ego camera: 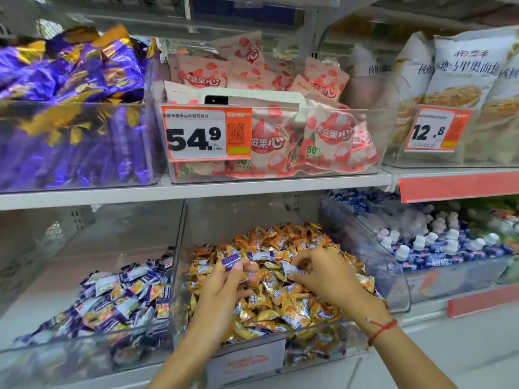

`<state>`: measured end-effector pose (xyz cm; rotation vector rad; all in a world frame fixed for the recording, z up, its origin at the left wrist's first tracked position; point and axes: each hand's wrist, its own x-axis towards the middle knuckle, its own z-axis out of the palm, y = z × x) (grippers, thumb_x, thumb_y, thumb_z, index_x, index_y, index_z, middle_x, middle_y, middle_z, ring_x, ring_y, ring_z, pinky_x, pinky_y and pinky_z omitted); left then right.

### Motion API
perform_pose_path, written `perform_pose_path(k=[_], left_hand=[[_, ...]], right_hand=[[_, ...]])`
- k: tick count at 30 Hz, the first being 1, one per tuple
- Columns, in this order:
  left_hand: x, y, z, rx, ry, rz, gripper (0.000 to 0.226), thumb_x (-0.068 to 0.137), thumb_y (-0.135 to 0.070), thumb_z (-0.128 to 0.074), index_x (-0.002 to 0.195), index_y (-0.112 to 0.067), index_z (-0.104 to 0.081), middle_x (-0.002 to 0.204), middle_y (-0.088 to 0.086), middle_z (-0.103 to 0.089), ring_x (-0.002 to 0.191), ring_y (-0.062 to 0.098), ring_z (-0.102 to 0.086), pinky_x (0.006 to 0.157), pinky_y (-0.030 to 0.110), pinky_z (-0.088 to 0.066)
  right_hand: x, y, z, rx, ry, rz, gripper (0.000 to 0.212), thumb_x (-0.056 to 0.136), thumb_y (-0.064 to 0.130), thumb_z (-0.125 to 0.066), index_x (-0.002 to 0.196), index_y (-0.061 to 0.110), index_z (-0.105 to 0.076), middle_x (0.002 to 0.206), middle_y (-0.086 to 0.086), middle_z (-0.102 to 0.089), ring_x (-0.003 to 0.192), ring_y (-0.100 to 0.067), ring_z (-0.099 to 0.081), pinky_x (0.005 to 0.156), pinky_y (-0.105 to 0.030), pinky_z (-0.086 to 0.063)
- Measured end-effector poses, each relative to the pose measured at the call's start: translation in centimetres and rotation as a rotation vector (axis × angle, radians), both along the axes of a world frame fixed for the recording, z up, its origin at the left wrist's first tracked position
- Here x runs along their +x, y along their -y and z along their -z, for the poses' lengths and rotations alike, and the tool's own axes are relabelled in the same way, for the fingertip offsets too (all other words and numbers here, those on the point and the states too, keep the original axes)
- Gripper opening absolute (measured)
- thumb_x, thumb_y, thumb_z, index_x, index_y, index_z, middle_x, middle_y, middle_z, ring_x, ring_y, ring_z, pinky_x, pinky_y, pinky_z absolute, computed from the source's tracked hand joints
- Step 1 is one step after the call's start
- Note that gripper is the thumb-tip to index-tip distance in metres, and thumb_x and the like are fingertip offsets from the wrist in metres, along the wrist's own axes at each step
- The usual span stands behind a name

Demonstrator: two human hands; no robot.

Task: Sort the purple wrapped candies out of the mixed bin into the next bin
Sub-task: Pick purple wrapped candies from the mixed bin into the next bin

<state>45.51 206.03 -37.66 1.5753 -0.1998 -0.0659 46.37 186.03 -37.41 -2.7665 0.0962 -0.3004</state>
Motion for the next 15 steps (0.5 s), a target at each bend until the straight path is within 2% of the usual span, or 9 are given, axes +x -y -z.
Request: perform_pose_path(k=[2, 5, 9, 11, 13, 15], left_hand=[[-0.1, -0.1, -0.1, -0.005, 0.006, -0.006, 0.022, 0.102, -0.019, -0.037, 0.107, -0.014, -0.058, 0.103, -0.001, -0.066, 0.077, -0.003, -0.065, 0.072, 0.021, -0.055], [-0.3, 0.0, -0.1, -0.009, 0.006, -0.013, 0.021, 0.103, -0.018, -0.036, 0.106, -0.016, -0.057, 0.104, -0.002, -0.065, 0.075, -0.005, -0.064, 0.076, 0.022, -0.053], [-0.2, -0.1, -0.2, -0.002, -0.015, -0.010, 0.019, 0.103, -0.018, -0.036, 0.104, -0.017, -0.055, 0.101, -0.003, -0.065, 0.072, -0.007, -0.064, 0.074, 0.020, -0.053], [0.0, -0.1, -0.2, -0.001, -0.026, -0.015, 0.019, 0.103, -0.019, -0.037, 0.104, -0.015, -0.055, 0.100, -0.004, -0.065, 0.070, -0.007, -0.064, 0.074, 0.020, -0.052], [0.1, 0.0, -0.3, -0.002, -0.033, -0.017, 0.019, 0.103, -0.020, -0.037, 0.103, -0.016, -0.055, 0.100, -0.003, -0.065, 0.070, -0.006, -0.064, 0.074, 0.021, -0.052], [0.0, 0.2, -0.6, -0.018, -0.030, -0.010, 0.021, 0.103, -0.025, -0.037, 0.104, -0.016, -0.056, 0.101, 0.000, -0.064, 0.076, 0.001, -0.064, 0.069, 0.016, -0.053]], right_hand=[[-0.1, 0.3, 0.2, 0.107, 0.040, 0.023, 0.016, 0.081, 0.044, -0.073, 0.085, 0.030, -0.066, 0.085, 0.011, -0.069, 0.085, -0.008, -0.064, 0.075, -0.032, -0.052], [-0.4, 0.6, -0.4, 0.216, 0.126, 0.049, 0.022, 0.076, 0.034, -0.080, 0.078, 0.030, -0.059, 0.077, 0.012, -0.063, 0.075, -0.012, -0.064, 0.071, -0.032, -0.052], [-0.8, 2.0, -1.2, 0.201, 0.138, 0.107, 0.018, 0.074, 0.025, -0.083, 0.088, 0.028, -0.073, 0.087, 0.004, -0.069, 0.068, -0.010, -0.061, 0.062, -0.025, -0.048], [-1.2, 2.2, -1.8, 0.389, 0.155, 0.095, 0.022, 0.073, 0.022, -0.084, 0.092, 0.024, -0.073, 0.085, 0.004, -0.069, 0.065, -0.003, -0.060, 0.057, -0.012, -0.044], [-1.8, 1.0, -2.8, 0.738, 0.182, -0.012, 0.024, 0.071, 0.016, -0.084, 0.092, 0.020, -0.072, 0.080, 0.004, -0.072, 0.066, -0.005, -0.065, 0.061, -0.013, -0.050], [-2.1, -1.3, -3.5, 0.869, 0.207, -0.126, 0.021, 0.072, 0.010, -0.083, 0.088, 0.019, -0.073, 0.079, 0.006, -0.074, 0.069, -0.005, -0.069, 0.063, -0.015, -0.052]])
